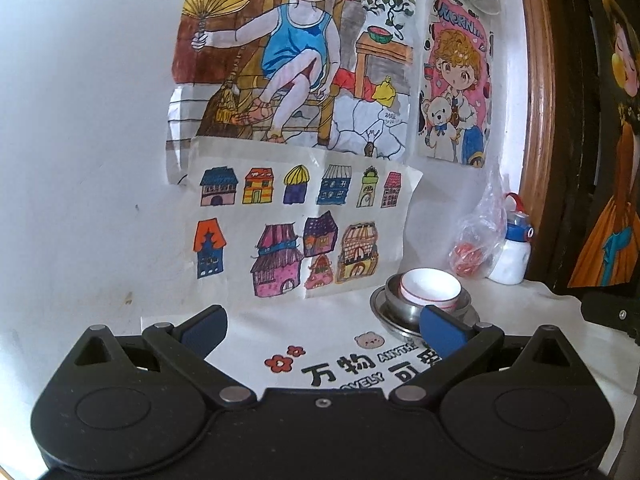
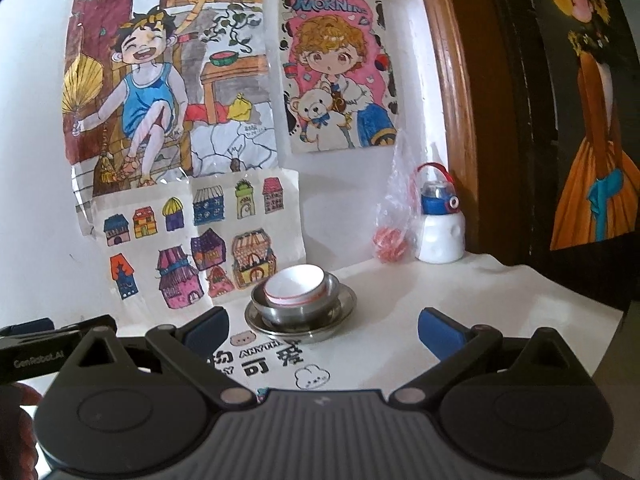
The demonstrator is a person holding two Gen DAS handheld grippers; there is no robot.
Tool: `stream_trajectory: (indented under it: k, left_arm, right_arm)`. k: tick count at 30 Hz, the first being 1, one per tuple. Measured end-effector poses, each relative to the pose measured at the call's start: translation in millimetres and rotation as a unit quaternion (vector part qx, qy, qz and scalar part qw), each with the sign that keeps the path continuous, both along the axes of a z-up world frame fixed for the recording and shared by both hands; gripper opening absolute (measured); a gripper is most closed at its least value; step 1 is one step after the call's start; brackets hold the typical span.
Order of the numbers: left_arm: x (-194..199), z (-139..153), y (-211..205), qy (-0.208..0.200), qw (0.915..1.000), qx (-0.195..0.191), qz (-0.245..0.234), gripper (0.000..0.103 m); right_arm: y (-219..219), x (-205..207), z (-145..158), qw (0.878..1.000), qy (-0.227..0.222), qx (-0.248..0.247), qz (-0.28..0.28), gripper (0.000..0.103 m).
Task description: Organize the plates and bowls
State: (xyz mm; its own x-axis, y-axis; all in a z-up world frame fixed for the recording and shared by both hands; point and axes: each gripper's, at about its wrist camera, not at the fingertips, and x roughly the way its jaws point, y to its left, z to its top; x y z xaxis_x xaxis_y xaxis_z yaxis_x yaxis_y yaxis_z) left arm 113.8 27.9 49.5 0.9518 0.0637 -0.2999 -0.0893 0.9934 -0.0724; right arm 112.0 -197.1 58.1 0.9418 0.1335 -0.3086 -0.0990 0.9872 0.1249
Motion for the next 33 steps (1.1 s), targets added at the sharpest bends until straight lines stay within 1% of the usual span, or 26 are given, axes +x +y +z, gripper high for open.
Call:
stream_trajectory:
  k: [6,17,23,27,33]
  left_arm:
    - [-8,-11,2,0.003,1.0,-0.003,0.004,0.102]
    - [-22,-27,2,-0.001,0.9999,0.0,0.01,0.102]
    - [-28,-38,3,0.005,1.0,0.003,0.007,0.102]
    - [-29,-45,5,0.017,0.9998,0.002,0.004,0.102]
    - [-30,-50,8,0.018,0.9998,0.003,0.011,0.102]
  right_arm:
    - [0,-9,-9,1.0,-0.005,-0.014,-0.01,0.103]
    - [4,-21,-25,1.0,-0.003,-0.022,-0.013,0.103]
    - [9,-26,-34,0.999,-0.008,-0.025,-0.019,0.103]
    - [12,-28,-38,0.999,-0.011,-0.023,-0.025,0.103]
    - [15,-30,-41,0.999,-0.01,-0.022,-0.027,0.103]
